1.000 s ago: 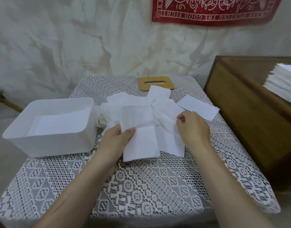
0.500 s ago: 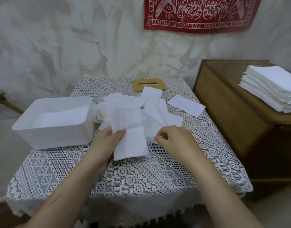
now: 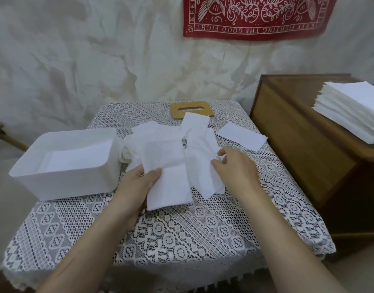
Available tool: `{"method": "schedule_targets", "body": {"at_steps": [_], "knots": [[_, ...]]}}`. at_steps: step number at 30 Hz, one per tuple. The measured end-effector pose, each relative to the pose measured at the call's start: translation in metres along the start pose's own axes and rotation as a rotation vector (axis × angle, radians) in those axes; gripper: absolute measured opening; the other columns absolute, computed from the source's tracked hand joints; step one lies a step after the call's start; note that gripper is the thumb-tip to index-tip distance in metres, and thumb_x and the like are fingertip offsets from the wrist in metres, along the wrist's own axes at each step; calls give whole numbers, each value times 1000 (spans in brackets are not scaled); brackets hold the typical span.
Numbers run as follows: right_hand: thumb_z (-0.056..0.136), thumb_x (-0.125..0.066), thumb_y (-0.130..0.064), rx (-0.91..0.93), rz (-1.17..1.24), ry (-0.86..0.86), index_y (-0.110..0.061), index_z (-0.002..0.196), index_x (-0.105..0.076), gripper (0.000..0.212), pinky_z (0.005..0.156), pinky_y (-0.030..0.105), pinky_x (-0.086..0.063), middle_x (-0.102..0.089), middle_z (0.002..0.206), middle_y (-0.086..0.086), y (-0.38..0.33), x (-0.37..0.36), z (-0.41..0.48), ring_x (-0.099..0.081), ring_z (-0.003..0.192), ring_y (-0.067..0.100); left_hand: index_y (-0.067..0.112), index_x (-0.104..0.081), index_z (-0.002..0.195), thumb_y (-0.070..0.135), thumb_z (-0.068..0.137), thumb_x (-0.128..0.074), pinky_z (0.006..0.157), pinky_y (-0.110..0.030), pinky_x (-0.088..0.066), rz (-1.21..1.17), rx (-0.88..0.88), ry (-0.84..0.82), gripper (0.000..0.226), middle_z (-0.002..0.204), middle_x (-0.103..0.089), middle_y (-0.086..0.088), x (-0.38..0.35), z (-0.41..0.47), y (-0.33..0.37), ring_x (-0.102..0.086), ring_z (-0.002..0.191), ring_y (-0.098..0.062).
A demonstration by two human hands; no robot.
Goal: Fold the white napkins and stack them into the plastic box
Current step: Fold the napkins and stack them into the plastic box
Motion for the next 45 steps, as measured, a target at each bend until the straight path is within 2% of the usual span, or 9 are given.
{"method": "schedule_targets", "body": {"at_steps": [10, 16, 20, 24, 29, 32, 35, 39, 45], "knots": [[99, -56, -25, 85, 21, 76, -23, 95, -64, 9, 69, 35, -48, -66, 97, -4, -7, 0, 4, -61, 89, 21, 16, -69, 118, 20, 104, -59, 72, -35, -60, -4, -5, 6, 18, 102, -81, 1, -1, 0, -1, -78, 92, -20], [98, -61, -14, -174, 888, -100, -4, 96, -64, 10, 66, 36, -56, -74, 95, 10, -2, 13, -15, -66, 72, 19, 19, -68, 118, 21, 102, -61, 87, -47, -60, -49, -13, 30, 17, 104, -80, 2, 4, -1, 2, -76, 98, -23], [96, -61, -13, -270, 593, -138, -14, 96, -65, 4, 66, 44, -64, -76, 80, 8, 20, 8, -20, -73, 61, 25, 15, -68, 118, 20, 103, -61, 86, -47, -61, -62, 9, 21, 18, 109, -80, -3, 3, -2, 0, -76, 100, -26], [96, -65, -28, -253, 509, -135, -21, 102, -68, 10, 57, 31, -60, -75, 72, 6, 19, 10, -20, -68, 49, 18, 14, -67, 122, 20, 103, -60, 78, -42, -60, -39, 6, 5, 21, 105, -80, -2, 0, -3, -2, -77, 96, -23], [96, -64, -33, -169, 340, -50, -23, 99, -72, 13, 78, 44, -61, -74, 95, -4, 12, 9, -14, -71, 79, 23, 14, -66, 123, 24, 103, -60, 87, -49, -61, -38, 2, 11, 23, 109, -79, -5, 0, -4, -2, -75, 101, -28], [98, -63, -28, -145, 335, -4, -25, 96, -68, 6, 77, 37, -54, -70, 99, -3, 10, 11, -9, -65, 92, 22, 16, -67, 119, 27, 104, -58, 80, -42, -61, -63, -3, 18, 20, 105, -80, -2, 1, -4, -1, -76, 97, -24], [99, -65, -22, -118, 661, 51, -24, 89, -66, 10, 66, 27, -48, -72, 94, -6, 7, 23, -9, -67, 83, 11, 18, -67, 120, 27, 106, -56, 74, -34, -60, -106, -5, 6, 20, 103, -81, 4, 2, -4, 0, -78, 93, -16], [99, -64, -13, -155, 1161, -51, -16, 98, -73, 9, 58, 21, -53, -78, 91, 0, -2, 34, -20, -71, 74, 9, 17, -65, 125, 27, 106, -55, 86, -38, -59, -163, 11, 13, 23, 107, -80, 4, -2, -2, -1, -76, 101, -16], [97, -66, -16, -170, 1178, -270, -14, 106, -72, 11, 62, 28, -56, -79, 98, 4, -25, 11, -39, -74, 82, 17, 20, -57, 141, 38, 107, -49, 108, -50, -50, -265, 30, -13, 39, 127, -74, 3, -16, -5, -2, -68, 120, -19]]}}
Point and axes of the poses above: each hand's wrist, its own z-axis towards the middle knuckle, its own x-axis out of the back of the hand, y = z × x, the point moved 4 cm from there along z, towards the middle knuckle
